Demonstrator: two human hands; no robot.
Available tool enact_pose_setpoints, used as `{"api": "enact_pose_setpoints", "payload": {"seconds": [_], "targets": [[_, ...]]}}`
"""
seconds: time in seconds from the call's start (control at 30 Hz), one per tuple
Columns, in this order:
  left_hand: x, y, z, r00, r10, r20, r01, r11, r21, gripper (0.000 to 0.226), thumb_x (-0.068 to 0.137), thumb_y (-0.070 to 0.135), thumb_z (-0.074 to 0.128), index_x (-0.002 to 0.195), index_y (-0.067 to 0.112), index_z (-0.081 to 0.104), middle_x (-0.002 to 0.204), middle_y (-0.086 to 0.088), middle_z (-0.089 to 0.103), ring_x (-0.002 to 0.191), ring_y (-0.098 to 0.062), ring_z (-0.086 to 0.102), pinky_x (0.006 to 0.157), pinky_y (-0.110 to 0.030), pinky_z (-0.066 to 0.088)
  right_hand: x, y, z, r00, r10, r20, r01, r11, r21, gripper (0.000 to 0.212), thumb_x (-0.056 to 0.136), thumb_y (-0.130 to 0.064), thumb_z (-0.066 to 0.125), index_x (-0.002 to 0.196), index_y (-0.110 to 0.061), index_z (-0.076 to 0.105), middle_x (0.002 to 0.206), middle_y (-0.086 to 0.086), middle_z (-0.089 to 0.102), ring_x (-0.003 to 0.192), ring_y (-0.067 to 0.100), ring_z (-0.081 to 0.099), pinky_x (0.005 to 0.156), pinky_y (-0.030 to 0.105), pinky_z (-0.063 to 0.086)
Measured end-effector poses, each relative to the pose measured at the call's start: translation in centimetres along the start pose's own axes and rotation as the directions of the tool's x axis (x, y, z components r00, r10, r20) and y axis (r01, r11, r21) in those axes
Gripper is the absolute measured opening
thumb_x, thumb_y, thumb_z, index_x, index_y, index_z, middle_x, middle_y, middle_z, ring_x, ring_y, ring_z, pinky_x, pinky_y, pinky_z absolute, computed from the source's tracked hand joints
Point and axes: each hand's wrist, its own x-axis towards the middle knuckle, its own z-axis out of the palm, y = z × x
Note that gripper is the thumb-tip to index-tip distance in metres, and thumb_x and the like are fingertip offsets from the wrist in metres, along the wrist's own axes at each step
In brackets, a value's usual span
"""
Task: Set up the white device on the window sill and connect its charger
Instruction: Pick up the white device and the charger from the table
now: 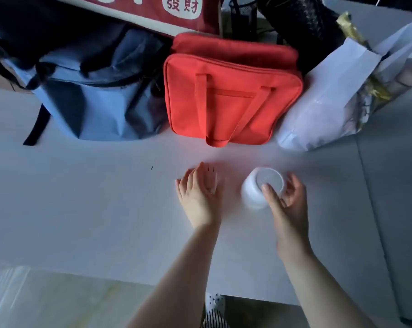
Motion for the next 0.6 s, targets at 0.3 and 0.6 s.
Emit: {"api": "enact_pose_setpoints", "payload": {"seconds": [0.3,0.6], "targets": [[0.7,1.4,-1.3,0.945,-0.303,0.126,0.327,0.905,-0.274,0.039,0.078,0.008,0.069,0.116,0.015,0.068,0.102,-0.006,0.070,0.085,-0.013,0.063,0.080,-0.024,0.053,0.6,1.2,1.1,0.993,-0.117,0.003,0.116,0.975,-0.191,0.080,0.054,-0.027,0.085,0.125,-0.017,0.048,0.119,-0.004,0.060,0.109,0.009,0.060,0.096,0.026,0.046],[2.9,3.4,-7.9,0.677,-0.668,0.308,0.668,0.382,-0.639,0.056,0.080,0.035,0.069,0.116,-0.006,0.059,0.115,-0.020,0.067,0.082,-0.011,0.051,0.099,-0.056,0.037,-0.2,-3.4,4.2,0.994,-0.033,0.101,0.042,0.995,-0.094,0.063,0.062,-0.028,0.085,0.117,-0.020,0.053,0.115,-0.004,0.064,0.103,0.009,0.063,0.084,0.021,0.047]]}}
